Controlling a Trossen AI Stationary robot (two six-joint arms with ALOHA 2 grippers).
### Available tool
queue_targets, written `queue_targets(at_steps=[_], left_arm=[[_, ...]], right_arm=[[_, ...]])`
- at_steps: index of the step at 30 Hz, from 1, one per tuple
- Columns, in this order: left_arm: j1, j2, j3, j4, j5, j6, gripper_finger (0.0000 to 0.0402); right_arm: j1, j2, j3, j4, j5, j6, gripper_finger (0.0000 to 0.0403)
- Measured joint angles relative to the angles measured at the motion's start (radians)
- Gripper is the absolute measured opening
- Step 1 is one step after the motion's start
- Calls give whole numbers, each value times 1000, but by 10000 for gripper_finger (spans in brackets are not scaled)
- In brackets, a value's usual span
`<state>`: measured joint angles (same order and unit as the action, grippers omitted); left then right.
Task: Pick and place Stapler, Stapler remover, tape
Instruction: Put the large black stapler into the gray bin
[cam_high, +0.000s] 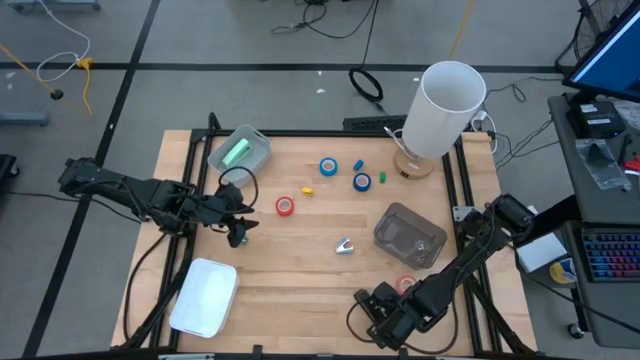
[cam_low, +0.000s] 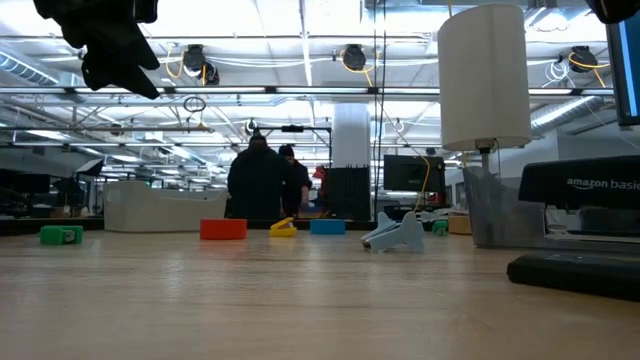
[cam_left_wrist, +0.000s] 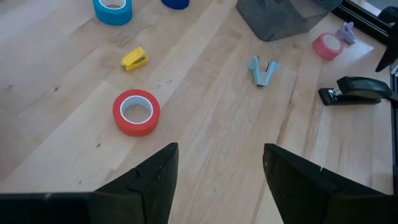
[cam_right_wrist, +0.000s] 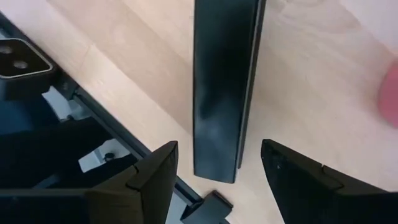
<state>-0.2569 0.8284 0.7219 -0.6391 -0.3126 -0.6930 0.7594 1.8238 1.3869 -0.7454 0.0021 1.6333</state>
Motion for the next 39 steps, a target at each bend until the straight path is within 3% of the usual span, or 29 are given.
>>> queue_targets(at_steps=[11,25,32,39], left_arm=[[0,0,0,0,0,3,234],[0,0,0,1,0,4,234],[0,0,0,0,0,4,234],[0,0,0,0,-1,5,235]], right_arm=[[-2,8,-30,32,-4,2,226],[-2,8,-195,218,-49,54,227],[-2,-1,-299,406,-62,109,228],[-2,-2,-308,413,-60,137,230]])
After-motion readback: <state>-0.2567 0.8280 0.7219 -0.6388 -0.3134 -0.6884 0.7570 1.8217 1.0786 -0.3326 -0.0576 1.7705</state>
